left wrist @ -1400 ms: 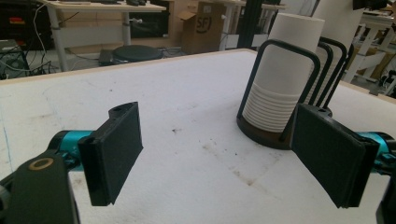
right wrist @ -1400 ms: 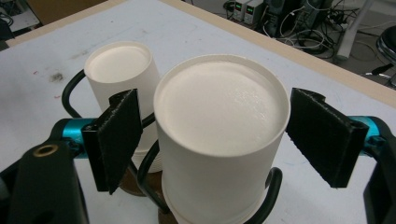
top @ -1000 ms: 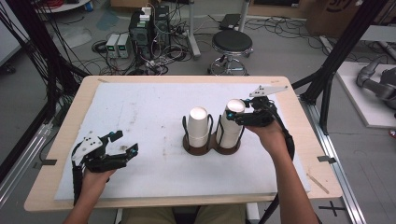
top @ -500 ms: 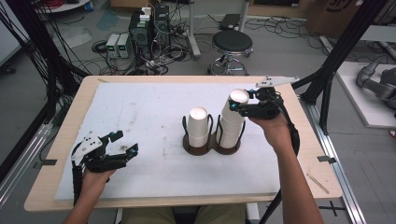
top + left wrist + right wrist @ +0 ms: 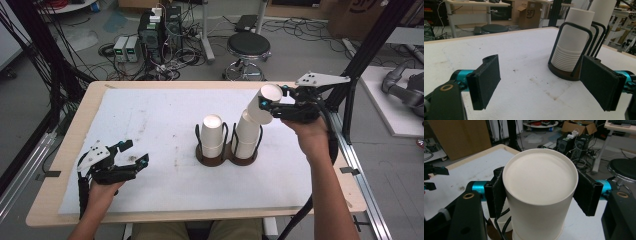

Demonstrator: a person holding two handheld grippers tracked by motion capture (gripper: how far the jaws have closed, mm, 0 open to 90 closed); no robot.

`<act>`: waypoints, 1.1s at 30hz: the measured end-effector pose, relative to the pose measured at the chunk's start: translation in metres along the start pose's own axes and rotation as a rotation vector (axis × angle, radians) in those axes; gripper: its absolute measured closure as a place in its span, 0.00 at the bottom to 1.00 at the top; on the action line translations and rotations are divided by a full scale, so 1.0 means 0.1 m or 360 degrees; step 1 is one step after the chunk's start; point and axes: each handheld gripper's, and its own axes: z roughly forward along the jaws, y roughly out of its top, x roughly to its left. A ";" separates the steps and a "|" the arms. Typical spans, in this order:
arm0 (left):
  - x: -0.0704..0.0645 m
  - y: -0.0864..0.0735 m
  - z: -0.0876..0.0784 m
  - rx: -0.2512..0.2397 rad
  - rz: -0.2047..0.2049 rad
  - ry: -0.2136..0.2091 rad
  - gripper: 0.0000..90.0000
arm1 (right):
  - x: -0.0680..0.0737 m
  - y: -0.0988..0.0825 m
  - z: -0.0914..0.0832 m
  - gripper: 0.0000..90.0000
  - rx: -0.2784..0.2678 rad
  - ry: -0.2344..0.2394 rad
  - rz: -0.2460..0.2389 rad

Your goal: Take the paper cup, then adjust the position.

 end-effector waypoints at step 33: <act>-0.11 0.06 0.08 -0.0050 0.0077 -0.0221 0.17 | 0.13 -0.69 -0.49 0.38 0.0065 0.0024 0.0028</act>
